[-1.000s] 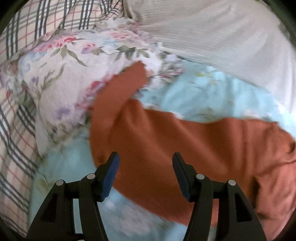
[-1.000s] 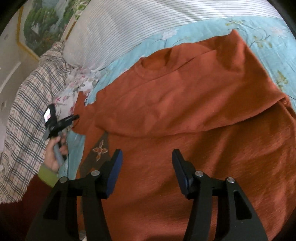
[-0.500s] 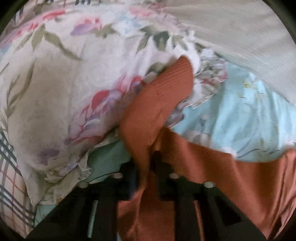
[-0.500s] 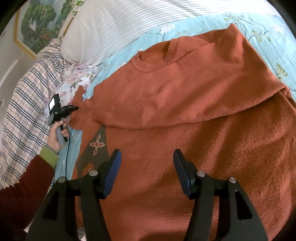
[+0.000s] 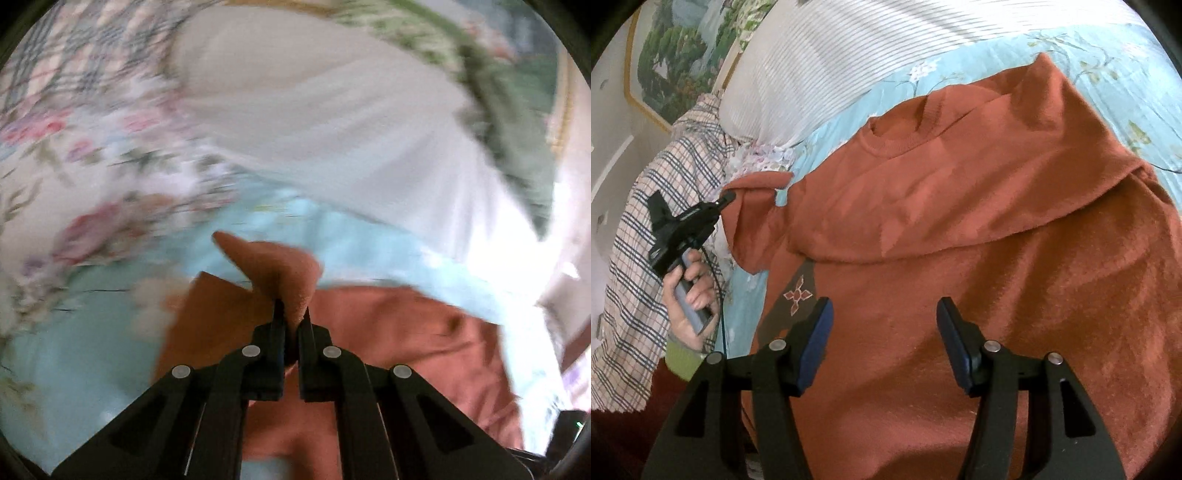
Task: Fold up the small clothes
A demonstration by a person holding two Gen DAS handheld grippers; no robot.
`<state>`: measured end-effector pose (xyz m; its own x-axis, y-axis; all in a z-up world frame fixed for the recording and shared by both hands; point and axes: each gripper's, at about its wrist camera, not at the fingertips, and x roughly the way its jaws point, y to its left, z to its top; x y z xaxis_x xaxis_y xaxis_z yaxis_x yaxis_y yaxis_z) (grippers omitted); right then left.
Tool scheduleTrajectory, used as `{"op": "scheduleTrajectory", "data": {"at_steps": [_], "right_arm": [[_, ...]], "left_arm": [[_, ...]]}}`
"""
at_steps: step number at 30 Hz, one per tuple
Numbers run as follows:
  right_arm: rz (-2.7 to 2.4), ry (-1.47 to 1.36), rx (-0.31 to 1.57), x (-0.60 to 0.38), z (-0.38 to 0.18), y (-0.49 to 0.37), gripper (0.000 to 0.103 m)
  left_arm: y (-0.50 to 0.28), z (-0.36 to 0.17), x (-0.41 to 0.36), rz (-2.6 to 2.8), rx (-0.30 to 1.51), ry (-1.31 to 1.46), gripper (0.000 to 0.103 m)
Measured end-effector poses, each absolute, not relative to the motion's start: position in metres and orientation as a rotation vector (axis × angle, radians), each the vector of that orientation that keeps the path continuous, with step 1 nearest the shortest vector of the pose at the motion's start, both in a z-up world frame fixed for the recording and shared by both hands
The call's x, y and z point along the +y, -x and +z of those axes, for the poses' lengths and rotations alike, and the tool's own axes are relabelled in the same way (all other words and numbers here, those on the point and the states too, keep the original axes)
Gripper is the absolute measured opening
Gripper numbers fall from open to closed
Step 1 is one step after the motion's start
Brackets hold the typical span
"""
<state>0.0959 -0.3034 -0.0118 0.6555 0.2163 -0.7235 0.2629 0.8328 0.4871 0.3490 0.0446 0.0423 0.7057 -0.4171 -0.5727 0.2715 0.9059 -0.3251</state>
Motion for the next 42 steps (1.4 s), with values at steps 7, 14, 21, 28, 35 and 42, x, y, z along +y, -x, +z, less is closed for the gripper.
{"op": "scheduleTrajectory", "data": {"at_steps": [7, 14, 21, 28, 35, 42], "right_arm": [[-0.063, -0.62, 0.85, -0.315, -0.008, -0.086, 0.059], [-0.076, -0.633, 0.853, -0.323, -0.012, -0.096, 0.059], [-0.069, -0.621, 0.847, -0.324, -0.015, -0.129, 0.059], [-0.037, -0.608, 0.828, -0.317, -0.02, -0.179, 0.059], [-0.061, -0.688, 0.837, -0.334, -0.045, -0.215, 0.059], [0.007, -0.715, 0.841, -0.335, -0.048, -0.232, 0.004]], "left_arm": [[-0.296, 0.039, -0.062, -0.663, 0.684, 0.226, 0.003], [-0.276, -0.007, -0.134, -0.741, 0.817, 0.131, 0.004], [-0.271, -0.032, -0.134, -0.642, 0.869, 0.033, 0.012], [-0.246, -0.02, -0.075, -0.515, 0.848, 0.08, 0.048], [-0.221, -0.031, 0.004, -0.303, 0.828, 0.116, 0.049], [-0.244, -0.059, 0.04, -0.186, 0.918, 0.108, 0.047]]}}
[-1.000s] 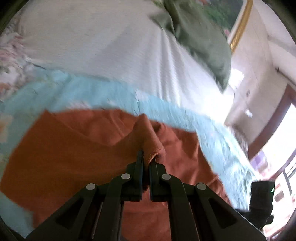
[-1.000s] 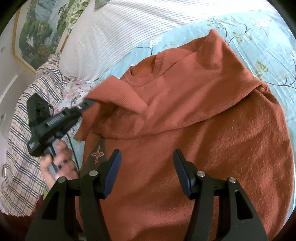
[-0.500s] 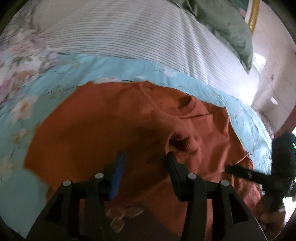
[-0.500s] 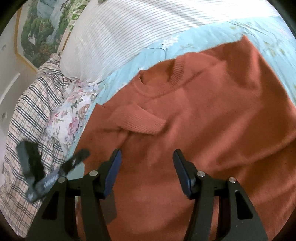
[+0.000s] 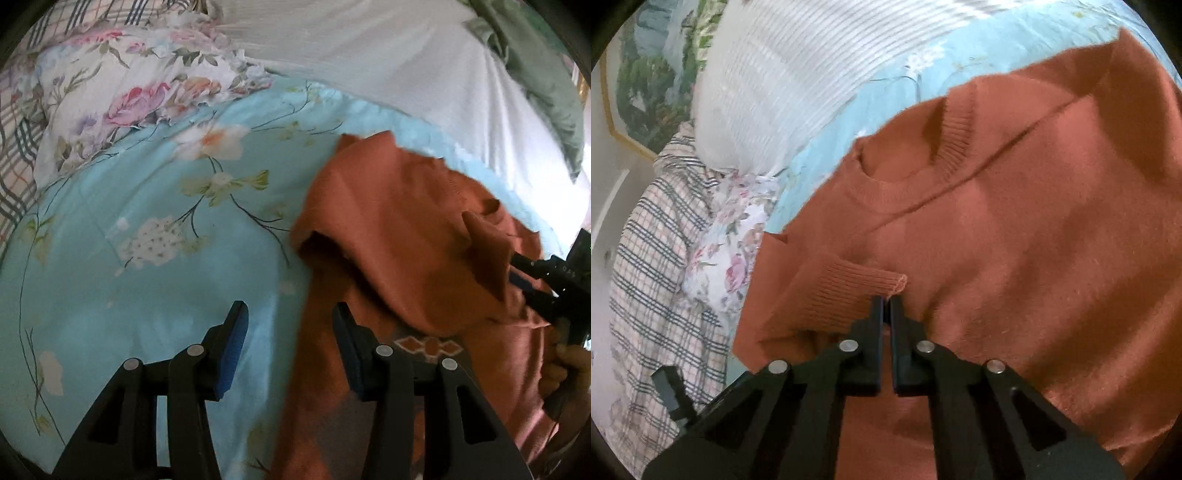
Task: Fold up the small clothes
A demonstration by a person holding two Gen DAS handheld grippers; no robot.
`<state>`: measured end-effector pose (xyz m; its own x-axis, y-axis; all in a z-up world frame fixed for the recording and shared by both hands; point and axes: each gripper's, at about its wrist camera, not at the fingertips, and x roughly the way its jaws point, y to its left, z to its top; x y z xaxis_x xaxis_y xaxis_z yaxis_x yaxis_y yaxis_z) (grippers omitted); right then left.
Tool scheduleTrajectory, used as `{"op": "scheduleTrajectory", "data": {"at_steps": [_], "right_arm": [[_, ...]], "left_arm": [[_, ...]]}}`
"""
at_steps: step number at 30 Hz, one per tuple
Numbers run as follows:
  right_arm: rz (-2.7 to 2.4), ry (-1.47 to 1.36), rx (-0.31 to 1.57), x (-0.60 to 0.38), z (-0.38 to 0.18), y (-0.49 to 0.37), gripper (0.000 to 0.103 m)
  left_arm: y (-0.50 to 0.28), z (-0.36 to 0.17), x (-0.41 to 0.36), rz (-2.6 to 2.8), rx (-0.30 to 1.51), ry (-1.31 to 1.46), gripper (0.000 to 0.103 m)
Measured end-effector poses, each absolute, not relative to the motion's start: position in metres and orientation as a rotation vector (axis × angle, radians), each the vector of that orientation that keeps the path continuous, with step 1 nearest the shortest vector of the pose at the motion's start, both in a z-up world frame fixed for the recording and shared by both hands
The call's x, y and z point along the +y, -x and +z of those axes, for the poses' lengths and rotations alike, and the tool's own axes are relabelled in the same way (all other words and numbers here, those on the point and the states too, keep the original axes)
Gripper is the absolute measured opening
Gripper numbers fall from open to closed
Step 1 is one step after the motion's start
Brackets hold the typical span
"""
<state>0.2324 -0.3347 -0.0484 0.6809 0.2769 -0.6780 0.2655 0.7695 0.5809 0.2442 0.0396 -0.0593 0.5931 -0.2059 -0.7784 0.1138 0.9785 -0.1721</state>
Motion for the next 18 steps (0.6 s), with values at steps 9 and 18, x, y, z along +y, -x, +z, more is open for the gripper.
{"op": "scheduleTrajectory", "data": {"at_steps": [9, 18], "right_arm": [[-0.095, -0.708, 0.622, -0.377, 0.036, -0.159, 0.003], [-0.325, -0.678, 0.626, -0.441, 0.036, -0.111, 0.003]], "left_arm": [[-0.268, -0.051, 0.004, -0.219, 0.888, 0.008, 0.046], [-0.284, -0.062, -0.021, -0.209, 0.906, -0.049, 0.046]]}}
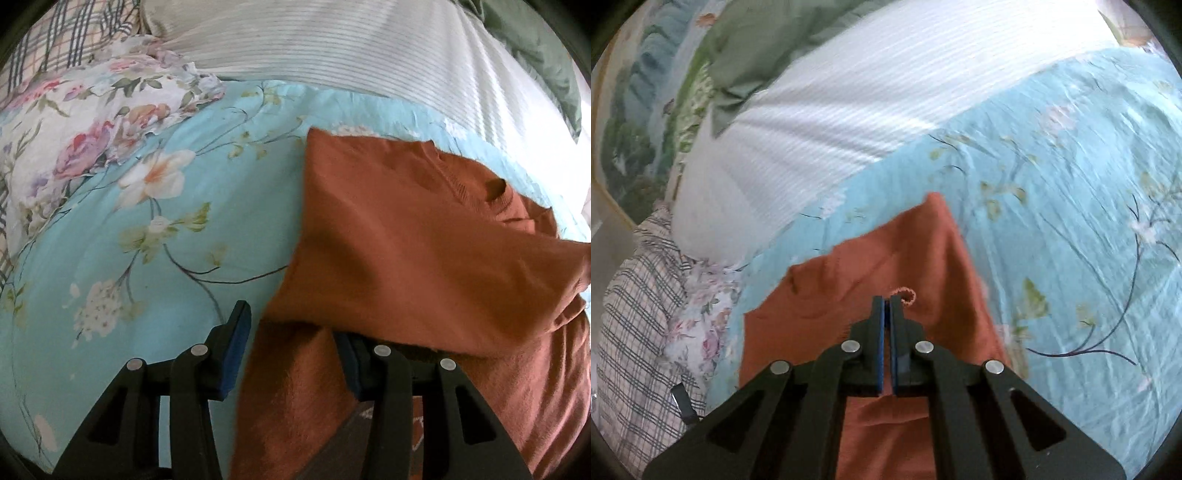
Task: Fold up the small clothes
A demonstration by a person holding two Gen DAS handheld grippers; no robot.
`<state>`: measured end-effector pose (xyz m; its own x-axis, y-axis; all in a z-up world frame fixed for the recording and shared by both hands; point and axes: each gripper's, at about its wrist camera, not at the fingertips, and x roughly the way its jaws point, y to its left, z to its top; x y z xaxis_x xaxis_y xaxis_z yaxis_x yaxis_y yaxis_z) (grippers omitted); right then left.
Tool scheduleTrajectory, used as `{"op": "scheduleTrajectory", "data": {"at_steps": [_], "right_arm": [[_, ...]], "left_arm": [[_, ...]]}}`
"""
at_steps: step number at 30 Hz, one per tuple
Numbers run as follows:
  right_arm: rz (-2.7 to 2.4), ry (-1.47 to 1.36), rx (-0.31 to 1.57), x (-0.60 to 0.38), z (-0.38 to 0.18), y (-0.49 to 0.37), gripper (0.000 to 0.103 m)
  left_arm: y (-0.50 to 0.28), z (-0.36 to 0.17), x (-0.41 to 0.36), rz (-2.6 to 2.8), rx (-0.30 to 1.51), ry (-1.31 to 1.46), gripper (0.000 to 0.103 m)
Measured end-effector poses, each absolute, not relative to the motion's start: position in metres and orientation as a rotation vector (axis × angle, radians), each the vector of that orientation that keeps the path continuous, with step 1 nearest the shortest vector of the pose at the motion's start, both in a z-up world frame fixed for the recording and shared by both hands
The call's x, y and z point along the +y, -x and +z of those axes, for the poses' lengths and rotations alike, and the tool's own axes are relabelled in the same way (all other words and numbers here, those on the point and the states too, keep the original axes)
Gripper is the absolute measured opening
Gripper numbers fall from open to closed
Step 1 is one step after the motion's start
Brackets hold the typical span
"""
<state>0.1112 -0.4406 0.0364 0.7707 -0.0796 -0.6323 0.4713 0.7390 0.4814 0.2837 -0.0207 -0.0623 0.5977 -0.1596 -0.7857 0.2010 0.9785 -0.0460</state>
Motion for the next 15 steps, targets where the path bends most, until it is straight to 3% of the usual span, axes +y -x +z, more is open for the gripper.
{"op": "scheduleTrajectory", "data": {"at_steps": [4, 6, 11, 15], "right_arm": [[-0.326, -0.662, 0.651, -0.446, 0.028, -0.116, 0.003], [-0.3, -0.653, 0.635, -0.442, 0.032, -0.12, 0.003], [-0.261, -0.611, 0.601, -0.429, 0.047, -0.13, 0.003], [-0.349, -0.6, 0.69, -0.439, 0.026, -0.133, 0.003]], "left_arm": [[-0.29, -0.074, -0.026, -0.175, 0.936, -0.076, 0.044], [-0.289, -0.07, -0.021, -0.154, 0.915, -0.053, 0.036], [-0.293, -0.069, 0.019, -0.121, 0.913, 0.195, 0.037], [-0.291, -0.073, 0.019, -0.113, 0.916, 0.205, 0.037]]}}
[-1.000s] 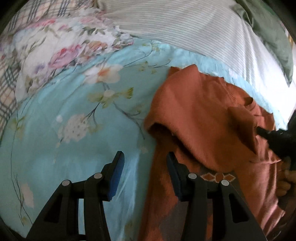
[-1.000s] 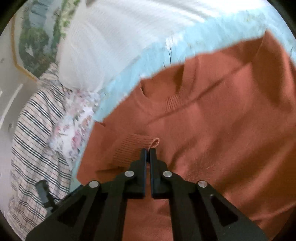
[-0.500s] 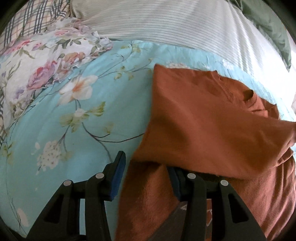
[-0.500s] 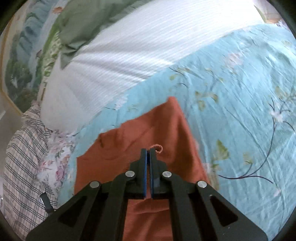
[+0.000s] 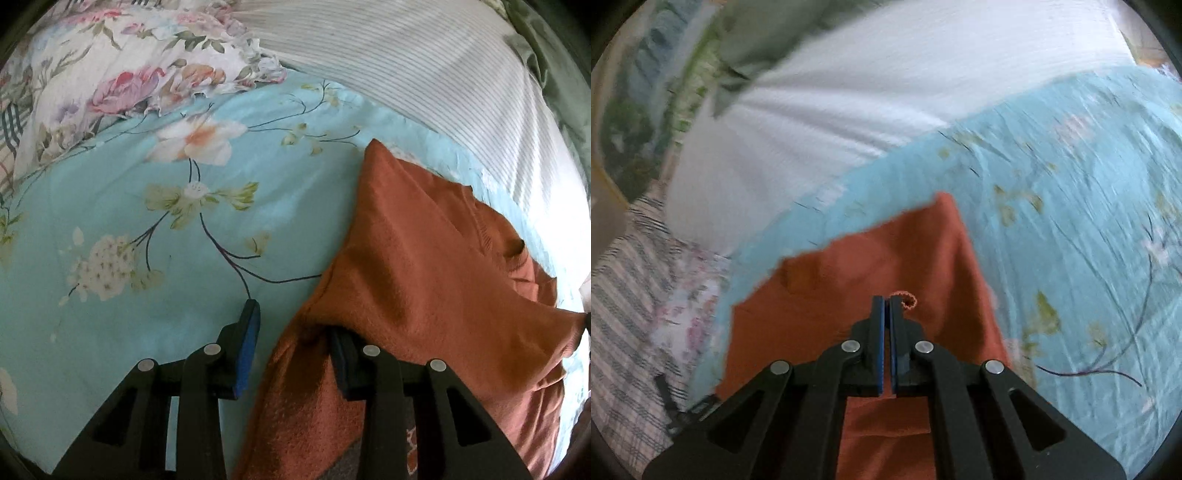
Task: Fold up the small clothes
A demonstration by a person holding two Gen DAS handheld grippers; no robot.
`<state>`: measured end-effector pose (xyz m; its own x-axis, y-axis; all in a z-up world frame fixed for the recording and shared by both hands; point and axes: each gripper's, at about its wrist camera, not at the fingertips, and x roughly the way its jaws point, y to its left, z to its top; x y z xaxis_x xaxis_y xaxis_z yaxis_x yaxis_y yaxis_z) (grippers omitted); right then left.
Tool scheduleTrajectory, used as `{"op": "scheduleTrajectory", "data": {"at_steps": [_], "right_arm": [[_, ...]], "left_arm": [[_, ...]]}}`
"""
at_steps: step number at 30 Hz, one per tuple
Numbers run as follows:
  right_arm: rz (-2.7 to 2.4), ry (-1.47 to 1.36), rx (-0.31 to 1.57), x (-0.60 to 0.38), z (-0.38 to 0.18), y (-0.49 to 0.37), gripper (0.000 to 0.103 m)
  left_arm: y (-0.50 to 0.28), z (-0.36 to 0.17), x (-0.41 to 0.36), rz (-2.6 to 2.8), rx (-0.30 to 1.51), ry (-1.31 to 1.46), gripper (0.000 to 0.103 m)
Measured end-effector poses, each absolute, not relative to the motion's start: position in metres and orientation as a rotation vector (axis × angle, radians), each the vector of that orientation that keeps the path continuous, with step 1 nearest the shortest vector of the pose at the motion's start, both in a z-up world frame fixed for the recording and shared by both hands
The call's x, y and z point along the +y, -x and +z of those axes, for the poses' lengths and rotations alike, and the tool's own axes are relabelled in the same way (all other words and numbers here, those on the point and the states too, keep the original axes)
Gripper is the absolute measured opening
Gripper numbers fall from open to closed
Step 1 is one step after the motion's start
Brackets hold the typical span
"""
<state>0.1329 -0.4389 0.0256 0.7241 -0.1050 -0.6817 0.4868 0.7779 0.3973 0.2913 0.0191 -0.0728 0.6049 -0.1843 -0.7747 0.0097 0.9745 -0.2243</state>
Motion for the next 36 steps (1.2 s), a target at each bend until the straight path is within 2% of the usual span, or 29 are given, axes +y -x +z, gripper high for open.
{"op": "scheduleTrajectory", "data": {"at_steps": [4, 10, 14, 17, 20, 26, 28, 31, 36], "right_arm": [[-0.43, -0.623, 0.725, -0.446, 0.007, -0.122, 0.004], [-0.337, -0.568, 0.667, -0.413, 0.021, -0.118, 0.004], [-0.201, -0.529, 0.817, -0.388, -0.005, -0.148, 0.004], [-0.344, -0.499, 0.884, -0.398, -0.025, -0.15, 0.003], [-0.437, -0.594, 0.803, -0.421, -0.02, -0.125, 0.003], [-0.454, -0.631, 0.755, -0.428, 0.004, -0.087, 0.006], [-0.43, -0.626, 0.752, -0.423, 0.01, -0.076, 0.012], [-0.406, -0.621, 0.754, -0.414, 0.014, -0.059, 0.054], [-0.369, -0.605, 0.764, -0.397, 0.015, -0.027, 0.056]], "left_arm": [[-0.29, -0.075, 0.017, -0.119, 0.924, 0.192, 0.038], [-0.292, -0.075, 0.013, -0.112, 0.923, 0.174, 0.038], [-0.291, -0.075, 0.012, -0.104, 0.922, 0.162, 0.038], [-0.291, -0.075, 0.014, -0.109, 0.924, 0.17, 0.039], [-0.291, -0.075, 0.015, -0.115, 0.925, 0.173, 0.039], [-0.284, -0.07, 0.02, -0.128, 0.932, 0.179, 0.041], [-0.277, -0.068, 0.023, -0.132, 0.937, 0.184, 0.04], [-0.261, -0.06, 0.028, -0.148, 0.93, 0.172, 0.039], [-0.23, -0.054, 0.038, -0.232, 0.953, 0.161, 0.043]]}}
